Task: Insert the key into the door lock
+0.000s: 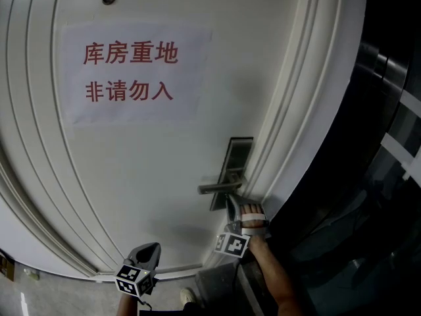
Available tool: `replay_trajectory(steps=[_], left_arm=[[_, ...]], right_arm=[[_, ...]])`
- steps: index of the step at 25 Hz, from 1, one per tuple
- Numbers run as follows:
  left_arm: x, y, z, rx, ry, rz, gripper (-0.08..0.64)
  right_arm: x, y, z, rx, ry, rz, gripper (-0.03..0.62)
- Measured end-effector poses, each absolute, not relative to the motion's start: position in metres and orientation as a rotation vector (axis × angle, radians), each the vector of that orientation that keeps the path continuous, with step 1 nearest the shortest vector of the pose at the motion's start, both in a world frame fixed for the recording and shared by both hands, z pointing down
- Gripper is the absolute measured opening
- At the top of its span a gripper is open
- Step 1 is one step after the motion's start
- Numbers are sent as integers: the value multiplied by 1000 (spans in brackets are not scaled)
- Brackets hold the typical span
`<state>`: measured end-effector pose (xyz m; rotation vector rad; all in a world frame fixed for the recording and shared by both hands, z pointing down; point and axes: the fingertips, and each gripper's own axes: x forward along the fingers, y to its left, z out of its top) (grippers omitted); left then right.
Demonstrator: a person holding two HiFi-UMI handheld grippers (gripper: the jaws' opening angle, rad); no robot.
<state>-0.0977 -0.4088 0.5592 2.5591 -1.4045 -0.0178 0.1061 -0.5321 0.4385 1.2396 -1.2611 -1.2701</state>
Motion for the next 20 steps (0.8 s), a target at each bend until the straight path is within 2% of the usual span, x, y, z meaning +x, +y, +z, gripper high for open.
replay_trajectory(steps=[3, 8, 13, 18, 20], left_arm=[[-99, -408, 559, 2560, -1408, -15, 3], [-98, -404, 558, 2564, -1404, -15, 3], [-96, -400, 554, 2579, -1403, -11, 3], [-93, -398, 549, 2598, -1397, -15, 3], [-93, -396, 547, 2604, -1402, -18, 3]], right_arm=[[107, -529, 439, 1253, -1287, -1267, 100], [109, -521, 436, 1277, -1302, -1272, 130], [108, -508, 430, 1309, -1339, -1274, 130], [110, -491, 421, 1449, -1576, -1134, 120], [113, -483, 419, 1518, -1660, -1072, 82]])
